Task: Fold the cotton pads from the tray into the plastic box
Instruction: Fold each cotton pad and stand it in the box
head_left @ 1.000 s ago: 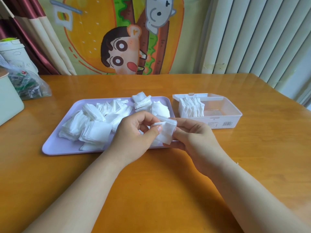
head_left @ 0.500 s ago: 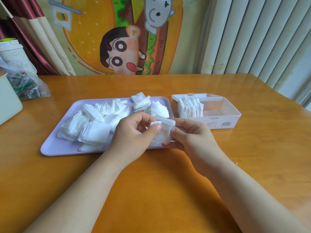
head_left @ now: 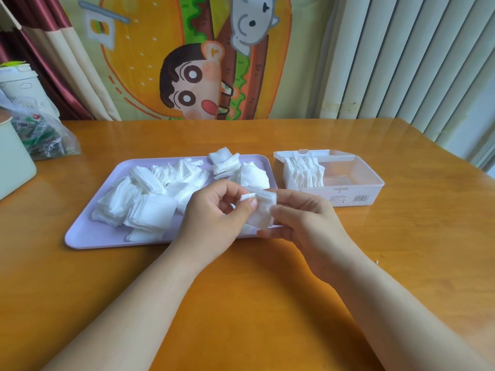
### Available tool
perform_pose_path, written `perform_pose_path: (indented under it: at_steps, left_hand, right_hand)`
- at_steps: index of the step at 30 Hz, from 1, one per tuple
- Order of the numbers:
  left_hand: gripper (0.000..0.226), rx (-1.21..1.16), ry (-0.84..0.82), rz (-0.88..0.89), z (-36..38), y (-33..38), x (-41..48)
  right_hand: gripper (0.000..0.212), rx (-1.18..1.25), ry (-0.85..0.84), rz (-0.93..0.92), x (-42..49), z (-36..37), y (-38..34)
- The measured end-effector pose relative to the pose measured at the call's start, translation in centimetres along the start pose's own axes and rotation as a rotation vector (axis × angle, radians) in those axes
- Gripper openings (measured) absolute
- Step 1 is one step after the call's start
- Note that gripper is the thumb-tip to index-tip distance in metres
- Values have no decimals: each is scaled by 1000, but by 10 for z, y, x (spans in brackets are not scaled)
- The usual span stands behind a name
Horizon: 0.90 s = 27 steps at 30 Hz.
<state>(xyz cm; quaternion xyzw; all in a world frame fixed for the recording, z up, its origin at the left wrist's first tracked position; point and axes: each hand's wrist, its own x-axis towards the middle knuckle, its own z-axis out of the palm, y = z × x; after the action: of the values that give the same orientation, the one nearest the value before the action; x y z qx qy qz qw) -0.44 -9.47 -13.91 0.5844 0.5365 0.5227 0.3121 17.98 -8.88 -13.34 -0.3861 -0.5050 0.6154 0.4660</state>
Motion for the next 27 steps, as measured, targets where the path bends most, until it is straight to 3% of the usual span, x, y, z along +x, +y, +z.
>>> perform_pose_path:
  at_steps: [3,5,7,10,13,17,21,27]
  left_hand:
    - [14,77,54,-1,1,-1,0]
    - [34,111,47,-20,-2,1,2]
    - [51,72,-37,-66,-7,1,3]
    - [34,-29,-181,-79,-12,-2,6]
    - [15,-70,-187,-40,-10,-2,3]
    - [12,-42,-182,-11,-6,2,0]
    - [24,7,-139,22,-2,7,-4]
    - [12,5,-59,52,-1,13,-6]
  right_hand:
    - [30,-15,-42,-1,0,0,-1]
    - [34,-53,5,-12,0,1,3]
    - [25,-96,60,-40,2,1,6]
    - [21,-141,67,-69,1,0,6]
    - [16,-76,23,-59,-1,2,2]
    - [36,2,25,-36,-1,6,0]
    - [24,-10,91,-27,-1,6,1]
    - [27,-134,23,-59,-3,6,-6]
